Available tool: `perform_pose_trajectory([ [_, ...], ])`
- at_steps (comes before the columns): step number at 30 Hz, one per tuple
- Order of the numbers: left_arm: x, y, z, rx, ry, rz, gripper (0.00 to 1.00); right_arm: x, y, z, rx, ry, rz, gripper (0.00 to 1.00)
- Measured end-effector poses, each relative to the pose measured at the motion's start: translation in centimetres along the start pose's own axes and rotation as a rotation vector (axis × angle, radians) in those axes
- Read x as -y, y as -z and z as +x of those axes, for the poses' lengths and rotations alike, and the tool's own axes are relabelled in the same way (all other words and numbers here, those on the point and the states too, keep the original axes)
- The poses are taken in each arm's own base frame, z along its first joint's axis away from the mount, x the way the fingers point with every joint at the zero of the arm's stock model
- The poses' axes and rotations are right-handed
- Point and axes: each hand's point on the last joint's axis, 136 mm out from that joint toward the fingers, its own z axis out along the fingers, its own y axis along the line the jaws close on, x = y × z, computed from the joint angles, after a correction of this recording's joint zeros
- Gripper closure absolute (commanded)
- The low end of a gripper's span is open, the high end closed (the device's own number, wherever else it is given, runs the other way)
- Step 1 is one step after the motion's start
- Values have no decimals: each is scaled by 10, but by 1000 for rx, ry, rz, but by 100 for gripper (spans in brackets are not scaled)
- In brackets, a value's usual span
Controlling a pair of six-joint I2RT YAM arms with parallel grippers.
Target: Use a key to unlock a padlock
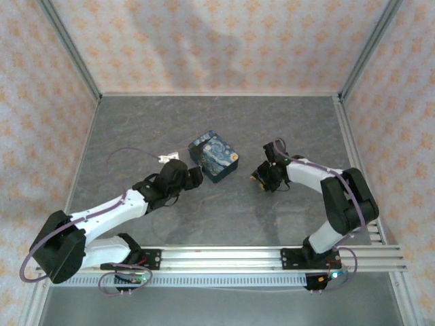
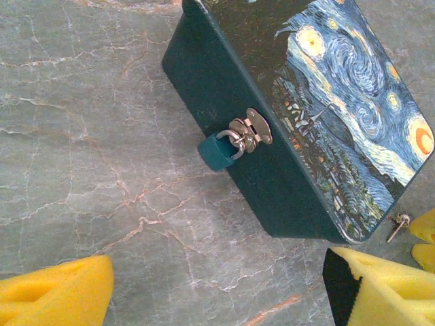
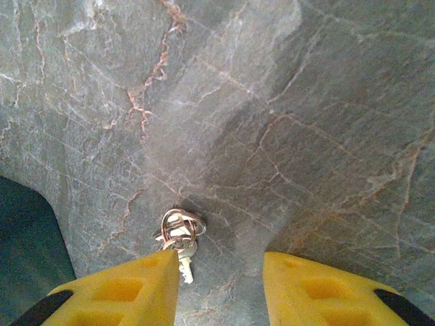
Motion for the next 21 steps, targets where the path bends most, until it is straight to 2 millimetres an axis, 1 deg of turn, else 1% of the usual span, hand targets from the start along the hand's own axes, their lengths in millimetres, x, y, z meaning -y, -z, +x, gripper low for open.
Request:
perform_pose_trajectory([
  [21,-10,2,9,-5,15,-6,18,-3,-3,-4,-15,-96,101,63],
])
